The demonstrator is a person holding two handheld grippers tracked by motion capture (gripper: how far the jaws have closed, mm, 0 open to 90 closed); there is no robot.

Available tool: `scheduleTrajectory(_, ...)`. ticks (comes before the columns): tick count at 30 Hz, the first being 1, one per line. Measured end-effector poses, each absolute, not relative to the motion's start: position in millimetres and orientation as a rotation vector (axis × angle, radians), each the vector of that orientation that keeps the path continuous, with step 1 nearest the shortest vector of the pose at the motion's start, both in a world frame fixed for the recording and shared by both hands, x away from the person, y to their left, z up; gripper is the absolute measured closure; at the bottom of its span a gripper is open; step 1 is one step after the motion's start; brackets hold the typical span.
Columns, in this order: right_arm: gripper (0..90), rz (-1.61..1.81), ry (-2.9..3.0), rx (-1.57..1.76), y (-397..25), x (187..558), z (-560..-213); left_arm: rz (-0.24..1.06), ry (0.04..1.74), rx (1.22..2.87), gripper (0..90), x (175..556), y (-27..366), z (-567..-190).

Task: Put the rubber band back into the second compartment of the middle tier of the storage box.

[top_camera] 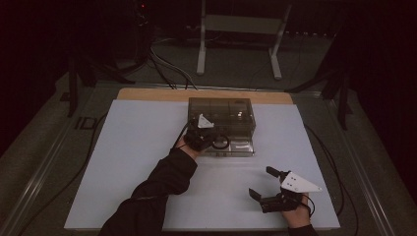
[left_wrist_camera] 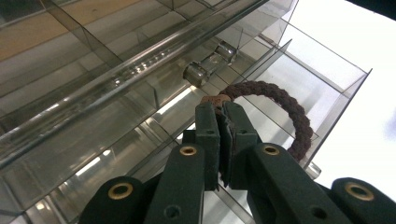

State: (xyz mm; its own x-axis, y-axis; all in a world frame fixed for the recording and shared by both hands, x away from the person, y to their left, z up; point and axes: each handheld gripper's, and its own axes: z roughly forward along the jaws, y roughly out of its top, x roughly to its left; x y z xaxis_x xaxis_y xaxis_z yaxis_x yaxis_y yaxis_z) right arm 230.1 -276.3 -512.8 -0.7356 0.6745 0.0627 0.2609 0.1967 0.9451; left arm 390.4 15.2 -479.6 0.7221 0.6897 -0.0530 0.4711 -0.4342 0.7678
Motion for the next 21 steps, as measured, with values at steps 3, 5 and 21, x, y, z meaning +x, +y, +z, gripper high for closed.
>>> scheduleTrajectory(3,0.0,1.550,2.113,0.870,-276,230,-513,0.357,0.870,2.126,87.2,390,13,-481)
scheduleTrajectory(5,0.0,1.554,2.113,0.873,-276,230,-513,0.365,0.870,2.132,87.2,390,13,-483)
scheduleTrajectory(21,0.0,1.559,2.113,0.879,-276,230,-513,0.438,0.830,2.186,86.7,388,4,-488)
